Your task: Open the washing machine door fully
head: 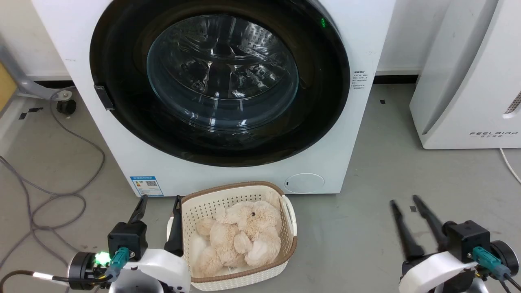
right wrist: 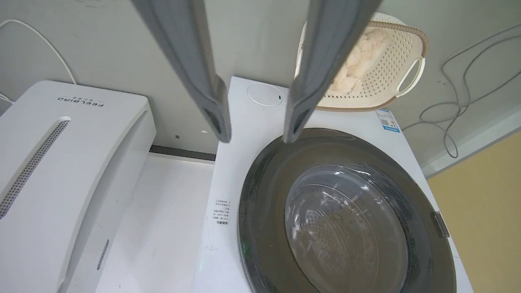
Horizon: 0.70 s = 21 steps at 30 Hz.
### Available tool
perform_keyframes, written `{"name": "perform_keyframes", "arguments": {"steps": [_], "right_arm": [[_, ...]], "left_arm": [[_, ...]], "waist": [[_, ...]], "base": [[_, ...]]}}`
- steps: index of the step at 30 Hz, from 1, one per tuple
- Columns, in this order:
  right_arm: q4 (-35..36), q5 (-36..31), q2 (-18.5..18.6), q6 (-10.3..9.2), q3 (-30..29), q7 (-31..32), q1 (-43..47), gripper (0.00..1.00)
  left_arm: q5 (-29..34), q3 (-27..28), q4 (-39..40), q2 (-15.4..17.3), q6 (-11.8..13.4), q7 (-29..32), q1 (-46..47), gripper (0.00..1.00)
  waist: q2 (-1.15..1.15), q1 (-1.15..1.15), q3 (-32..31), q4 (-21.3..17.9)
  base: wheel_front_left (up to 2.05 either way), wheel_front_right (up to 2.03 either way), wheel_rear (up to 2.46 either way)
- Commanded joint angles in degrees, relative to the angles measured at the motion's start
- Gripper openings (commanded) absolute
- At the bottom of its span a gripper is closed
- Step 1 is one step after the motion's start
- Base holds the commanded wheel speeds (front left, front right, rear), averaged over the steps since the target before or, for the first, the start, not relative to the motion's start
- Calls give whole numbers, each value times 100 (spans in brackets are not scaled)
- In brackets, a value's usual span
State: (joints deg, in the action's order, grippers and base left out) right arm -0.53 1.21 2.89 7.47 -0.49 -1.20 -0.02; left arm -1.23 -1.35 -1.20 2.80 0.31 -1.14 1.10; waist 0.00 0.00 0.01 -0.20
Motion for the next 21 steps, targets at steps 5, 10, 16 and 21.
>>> {"name": "perform_keyframes", "arguments": {"steps": [5, 10, 16, 21], "right_arm": [[-26, 127, 0, 0, -44, -108, 90, 0], [-33, 226, 0, 0, -67, -168, 112, 0], [-42, 550, 0, 1, -98, -240, 102, 0], [-61, 1004, -1, 1, -151, -300, 44, 0]], "left_arm": [[-95, -83, -52, 4, -10, -112, 44, 100], [-163, -139, -84, 4, -15, -172, 51, 100], [-245, -198, -103, 4, -14, -244, 71, 100], [-302, -240, -111, 5, -10, -304, 93, 100]], "waist": [[0, 0, -2, 1], [0, 0, 1, 11], [0, 0, 10, 28], [0, 0, 17, 43]], "base": [[0, 0, 0], [0, 0, 0], [0, 0, 0], [0, 0, 0]]}}
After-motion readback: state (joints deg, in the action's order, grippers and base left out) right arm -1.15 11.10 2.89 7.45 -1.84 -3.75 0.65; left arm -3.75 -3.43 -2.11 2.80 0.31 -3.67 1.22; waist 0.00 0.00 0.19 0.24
